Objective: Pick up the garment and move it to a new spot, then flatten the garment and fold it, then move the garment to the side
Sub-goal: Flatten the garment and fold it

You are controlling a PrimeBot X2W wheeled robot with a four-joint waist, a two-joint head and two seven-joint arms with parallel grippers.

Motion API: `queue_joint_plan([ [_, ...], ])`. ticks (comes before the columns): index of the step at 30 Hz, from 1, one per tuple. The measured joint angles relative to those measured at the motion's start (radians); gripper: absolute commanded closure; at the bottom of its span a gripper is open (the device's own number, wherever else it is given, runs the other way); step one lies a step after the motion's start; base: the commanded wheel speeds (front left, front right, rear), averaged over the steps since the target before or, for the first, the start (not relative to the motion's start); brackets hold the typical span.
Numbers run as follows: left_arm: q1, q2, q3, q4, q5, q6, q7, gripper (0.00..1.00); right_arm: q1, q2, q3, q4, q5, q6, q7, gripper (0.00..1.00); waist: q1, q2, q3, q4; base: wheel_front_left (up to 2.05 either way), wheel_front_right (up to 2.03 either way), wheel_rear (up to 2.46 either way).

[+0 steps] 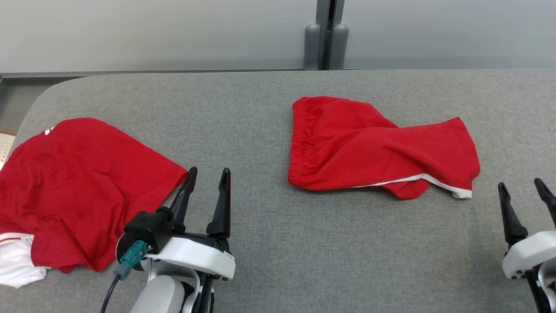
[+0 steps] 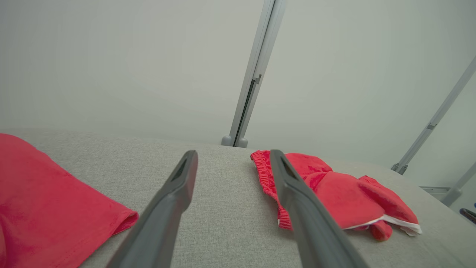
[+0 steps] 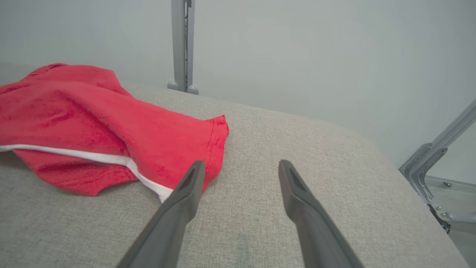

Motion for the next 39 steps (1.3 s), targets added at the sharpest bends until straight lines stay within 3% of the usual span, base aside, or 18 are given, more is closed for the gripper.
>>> queue_joint_plan([
  [4,0.009,0.0,0.005,-0.006,0.0,-0.002,0.0,0.0,0.076,0.124,-0.1,-0.074,0.126,0.0,-0.018,0.0,0.0,0.0,-0.007,-0.016,0.0,0.0,0.0],
  [11,0.015,0.0,0.009,-0.004,0.007,-0.01,0.0,0.0,0.159,0.237,-0.134,-0.129,0.167,0.0,-0.028,0.0,0.0,0.0,-0.009,-0.034,0.0,0.0,0.0],
  [19,0.015,0.0,0.007,-0.003,0.014,-0.014,0.0,0.0,0.145,0.226,-0.147,-0.118,0.095,0.0,-0.03,0.0,0.0,0.0,0.003,-0.032,0.0,0.0,0.0],
  [30,-0.008,-0.001,-0.015,-0.002,0.01,-0.015,0.0,0.0,0.015,0.224,-0.194,-0.002,0.246,0.0,0.073,0.0,0.0,0.0,0.062,0.007,0.0,0.0,0.0],
  [33,-0.013,0.0,-0.016,-0.002,0.006,-0.014,0.0,0.0,-0.019,0.188,-0.207,0.061,0.15,0.0,0.103,0.0,0.0,0.0,0.077,0.02,0.0,0.0,0.0],
  [39,-0.026,0.0,-0.019,-0.003,0.004,-0.014,0.0,0.0,-0.089,0.225,-0.209,0.112,0.109,0.0,0.125,0.0,0.0,0.0,0.096,0.04,0.0,0.0,0.0],
])
